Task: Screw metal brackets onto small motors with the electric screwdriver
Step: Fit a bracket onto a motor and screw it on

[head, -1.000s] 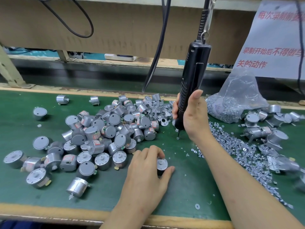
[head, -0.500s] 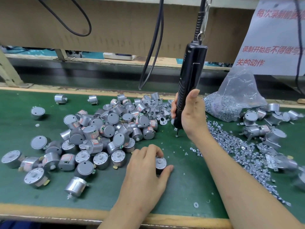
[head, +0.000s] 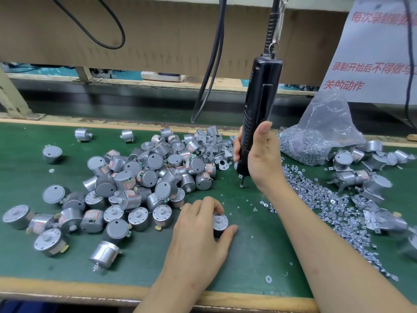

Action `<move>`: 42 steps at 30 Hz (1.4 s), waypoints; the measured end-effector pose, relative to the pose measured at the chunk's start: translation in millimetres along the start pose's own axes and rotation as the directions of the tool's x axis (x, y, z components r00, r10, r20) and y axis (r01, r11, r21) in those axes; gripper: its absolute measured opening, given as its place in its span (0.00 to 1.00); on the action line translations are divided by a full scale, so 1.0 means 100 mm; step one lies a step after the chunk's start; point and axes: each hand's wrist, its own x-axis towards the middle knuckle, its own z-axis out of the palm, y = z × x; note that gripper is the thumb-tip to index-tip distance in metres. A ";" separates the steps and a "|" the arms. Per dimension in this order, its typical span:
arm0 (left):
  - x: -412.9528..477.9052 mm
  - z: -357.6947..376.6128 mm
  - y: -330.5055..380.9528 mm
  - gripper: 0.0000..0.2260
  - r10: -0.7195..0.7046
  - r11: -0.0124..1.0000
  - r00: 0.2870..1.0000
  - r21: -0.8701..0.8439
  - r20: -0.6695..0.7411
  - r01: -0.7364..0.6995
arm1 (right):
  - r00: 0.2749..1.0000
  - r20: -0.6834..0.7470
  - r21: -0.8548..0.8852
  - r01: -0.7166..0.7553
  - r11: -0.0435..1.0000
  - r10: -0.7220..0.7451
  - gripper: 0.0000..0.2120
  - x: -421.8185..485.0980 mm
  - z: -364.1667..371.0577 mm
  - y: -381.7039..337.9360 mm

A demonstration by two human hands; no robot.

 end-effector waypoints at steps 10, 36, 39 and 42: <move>0.00 0.00 -0.01 0.15 0.000 1.000 1.000 -0.002 0.001 0.000 | 1.000 0.011 -0.001 -0.005 1.000 0.005 0.35 -0.02 0.04 0.00; 0.63 -0.06 0.18 0.08 0.033 0.999 0.996 0.015 -0.082 -0.032 | 0.987 -0.149 -0.024 0.063 0.998 -0.066 0.39 0.13 -0.21 -0.11; 0.94 0.06 0.28 0.12 0.014 0.997 1.000 0.078 0.001 -0.014 | 0.984 -0.163 -0.033 0.069 0.997 -0.073 0.39 0.13 -0.25 -0.12; 1.13 0.22 0.34 0.13 -0.021 0.981 0.997 0.195 0.078 0.006 | 0.982 -0.175 -0.031 0.068 0.997 -0.073 0.40 0.13 -0.28 -0.11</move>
